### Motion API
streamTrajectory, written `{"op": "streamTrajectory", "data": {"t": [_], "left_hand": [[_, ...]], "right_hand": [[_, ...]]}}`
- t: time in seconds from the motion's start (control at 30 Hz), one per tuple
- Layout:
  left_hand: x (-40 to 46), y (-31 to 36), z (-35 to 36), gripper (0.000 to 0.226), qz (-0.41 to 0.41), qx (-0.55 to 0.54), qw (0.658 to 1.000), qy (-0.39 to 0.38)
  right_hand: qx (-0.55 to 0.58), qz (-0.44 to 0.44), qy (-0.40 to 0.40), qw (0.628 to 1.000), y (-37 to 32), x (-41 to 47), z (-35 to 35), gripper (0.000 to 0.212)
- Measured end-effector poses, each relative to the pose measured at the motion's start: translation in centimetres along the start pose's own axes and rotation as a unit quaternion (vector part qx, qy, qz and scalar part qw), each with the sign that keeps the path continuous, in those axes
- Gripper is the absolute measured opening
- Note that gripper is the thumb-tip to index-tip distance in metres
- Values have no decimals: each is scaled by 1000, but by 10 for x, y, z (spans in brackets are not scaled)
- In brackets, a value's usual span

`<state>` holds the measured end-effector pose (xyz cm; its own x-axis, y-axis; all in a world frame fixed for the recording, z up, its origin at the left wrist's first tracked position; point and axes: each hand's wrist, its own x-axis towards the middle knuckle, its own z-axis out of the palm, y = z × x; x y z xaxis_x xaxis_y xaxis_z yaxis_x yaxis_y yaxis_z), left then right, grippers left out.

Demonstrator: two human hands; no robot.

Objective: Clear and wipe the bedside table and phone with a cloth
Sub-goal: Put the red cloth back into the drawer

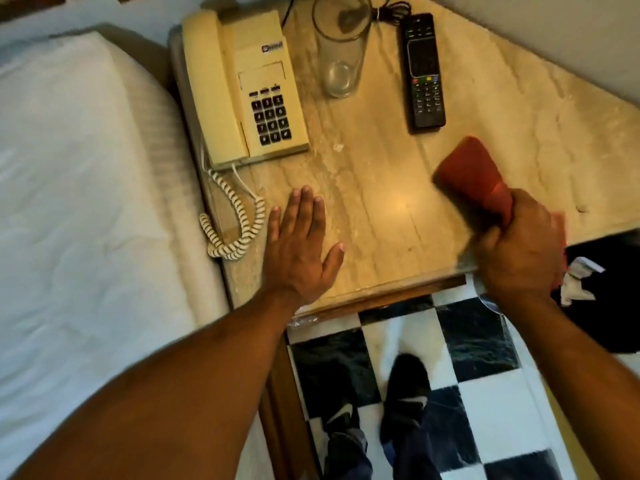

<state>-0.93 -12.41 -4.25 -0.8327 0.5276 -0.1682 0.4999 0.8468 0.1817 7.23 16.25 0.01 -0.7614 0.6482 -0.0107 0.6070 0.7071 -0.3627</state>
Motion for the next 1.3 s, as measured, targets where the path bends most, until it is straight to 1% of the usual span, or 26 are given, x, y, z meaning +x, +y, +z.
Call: {"op": "streamTrajectory", "data": {"t": [0.07,0.1,0.17,0.2,0.23,0.27,0.3,0.37,0.43,0.5,0.67,0.77,0.93,1.0,1.07,1.1,1.13,1.23,1.27,1.3], "left_hand": [[-1,0,1,80,-2,1,1000,5],[-2,1,2,80,-1,2,1000,6],[-1,2,1,80,0,5,1000,8],[-1,2,1,80,-1,6,1000,9],[-1,2,0,80,-3,5,1000,10],[-1,2,-1,80,-2,6,1000,8],[-1,1,-1,80,-3,9,1000,6],[-1,2,-3,81,-6,13,1000,1],[-1,3,-6,81,-8,14,1000,-2],[-1,4,-6,81,-7,11,1000,-5],[-1,5,-2,82,-9,7,1000,1],[1,5,-2,82,-8,9,1000,4],[-1,3,-2,82,-11,11,1000,7],[-1,4,-3,82,-10,11,1000,6],[-1,4,-4,82,-11,13,1000,2],[-1,4,-5,82,-12,13,1000,-1],[-1,5,-5,82,-13,12,1000,-4],[-1,6,-6,82,-14,9,1000,-6],[-1,6,-6,82,-14,9,1000,-5],[-2,6,-6,82,-13,8,1000,-4]], "right_hand": [[69,-14,-44,997,15,-43,-13,36],[74,-39,-77,993,21,-69,-17,37],[53,-120,-157,979,27,-117,-18,41],[25,-168,-219,961,27,-136,-12,44],[-12,-205,-302,931,23,-148,-3,48],[-50,-221,-381,896,17,-155,9,52],[-81,-226,-434,869,11,-158,24,56],[-128,-217,-477,842,-3,-152,56,65],[-170,-213,-494,826,-17,-139,80,64],[-196,-239,-498,810,-21,-129,94,54],[-206,-269,-469,816,-15,-127,93,39],[-230,-240,-453,827,-6,-144,89,26],[-238,-171,-507,810,29,-201,75,18],[-244,-144,-552,784,42,-218,70,22],[-250,-136,-609,741,45,-229,60,35],[-254,-147,-618,730,43,-233,52,41],[-253,-162,-617,727,39,-235,42,45],[-176,-195,-597,758,20,-236,5,51],[-142,-222,-569,779,11,-234,-8,55],[-109,-264,-521,804,3,-228,-17,62]]}}
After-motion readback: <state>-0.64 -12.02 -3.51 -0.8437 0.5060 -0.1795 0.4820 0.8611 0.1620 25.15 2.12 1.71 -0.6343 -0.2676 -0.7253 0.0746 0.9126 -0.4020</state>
